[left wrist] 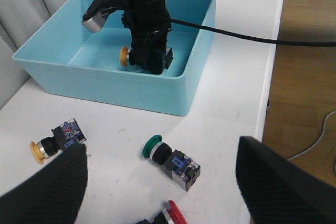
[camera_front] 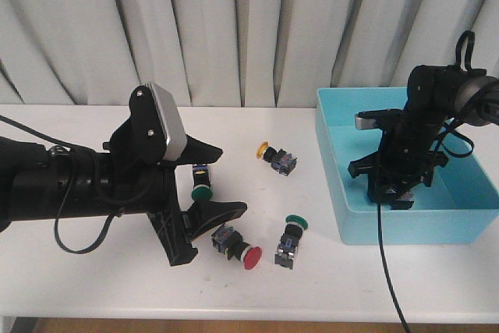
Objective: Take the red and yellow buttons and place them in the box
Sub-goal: 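Carry the yellow button into the blue box beside the red one and release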
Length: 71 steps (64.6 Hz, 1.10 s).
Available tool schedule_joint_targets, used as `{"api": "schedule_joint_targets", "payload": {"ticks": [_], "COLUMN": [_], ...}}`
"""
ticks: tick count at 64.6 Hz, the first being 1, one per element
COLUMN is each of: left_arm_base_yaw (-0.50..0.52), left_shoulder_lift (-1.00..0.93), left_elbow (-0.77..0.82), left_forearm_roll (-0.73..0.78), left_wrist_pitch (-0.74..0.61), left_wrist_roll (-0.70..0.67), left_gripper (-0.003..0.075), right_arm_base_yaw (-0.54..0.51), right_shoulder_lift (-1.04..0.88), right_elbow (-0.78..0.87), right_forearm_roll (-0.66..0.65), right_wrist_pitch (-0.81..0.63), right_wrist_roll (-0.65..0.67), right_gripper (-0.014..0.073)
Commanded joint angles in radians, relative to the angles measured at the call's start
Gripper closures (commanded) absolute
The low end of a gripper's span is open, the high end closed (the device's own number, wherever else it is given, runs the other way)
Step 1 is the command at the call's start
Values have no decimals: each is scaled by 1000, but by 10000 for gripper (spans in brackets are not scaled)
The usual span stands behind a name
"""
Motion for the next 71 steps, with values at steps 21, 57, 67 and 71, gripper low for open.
{"api": "schedule_joint_targets", "payload": {"ticks": [21, 57, 67, 71], "left_arm_base_yaw": [2, 2, 2, 2], "left_shoulder_lift": [-28, -28, -28, -28], "left_elbow": [-27, -27, -27, -27], "left_forearm_roll": [-44, -44, -44, -44], "left_wrist_pitch": [18, 16, 16, 18], "left_wrist_roll": [-10, -9, -9, -9], "left_gripper": [161, 161, 161, 161], "right_arm_base_yaw": [-7, 89, 129, 129], "right_shoulder_lift": [-69, -683, -906, -1002], "right_elbow": [-32, 332, 579, 679], "right_forearm_roll": [-3, 75, 74, 74], "right_wrist_pitch": [5, -194, -315, -358], "right_wrist_roll": [-5, -42, -28, -23], "right_gripper": [163, 218, 221, 221]}}
